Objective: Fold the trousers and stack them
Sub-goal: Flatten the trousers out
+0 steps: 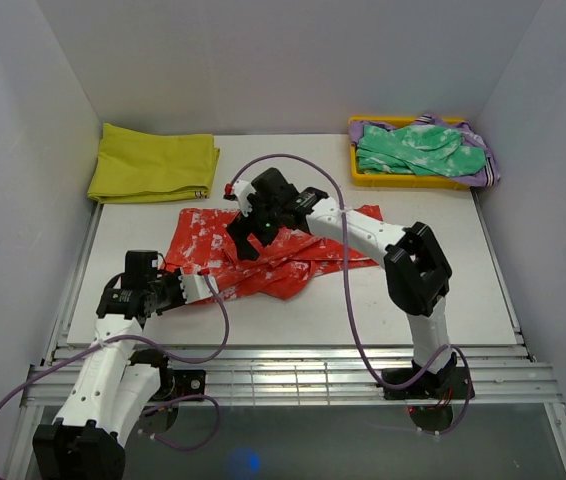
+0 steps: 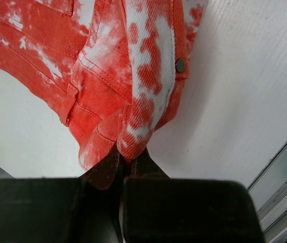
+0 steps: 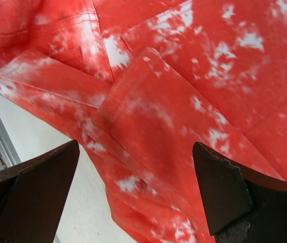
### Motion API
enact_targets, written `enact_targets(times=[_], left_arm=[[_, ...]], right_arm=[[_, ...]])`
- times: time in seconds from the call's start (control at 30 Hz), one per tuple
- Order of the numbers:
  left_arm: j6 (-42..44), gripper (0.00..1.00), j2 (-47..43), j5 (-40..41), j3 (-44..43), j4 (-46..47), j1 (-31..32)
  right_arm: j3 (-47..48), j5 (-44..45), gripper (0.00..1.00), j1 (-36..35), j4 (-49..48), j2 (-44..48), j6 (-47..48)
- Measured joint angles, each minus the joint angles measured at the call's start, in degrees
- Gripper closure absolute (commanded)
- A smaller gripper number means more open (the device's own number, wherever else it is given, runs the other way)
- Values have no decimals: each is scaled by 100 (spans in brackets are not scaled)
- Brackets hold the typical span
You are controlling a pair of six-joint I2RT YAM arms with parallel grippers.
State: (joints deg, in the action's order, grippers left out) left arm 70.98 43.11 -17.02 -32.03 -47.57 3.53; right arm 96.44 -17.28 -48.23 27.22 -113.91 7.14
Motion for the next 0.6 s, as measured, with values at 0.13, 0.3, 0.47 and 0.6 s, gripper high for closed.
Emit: enact_targets(times=[0.13,0.3,0.47,0.6], left_arm=[[9,100,-59,31,42,-2,0],[4,100,-57,59,42,-2,0],[11,100,-48,122,55,15,0],[13,100,-59,341,197,184,0]], right_arm=[[26,81,4,-197,-348,-337,-343],[85,295,2,-352,-516,-826,-647],[136,931,86,-518,-529,-1117,-457],[13,1193,92,-282,-599,-970,-269]])
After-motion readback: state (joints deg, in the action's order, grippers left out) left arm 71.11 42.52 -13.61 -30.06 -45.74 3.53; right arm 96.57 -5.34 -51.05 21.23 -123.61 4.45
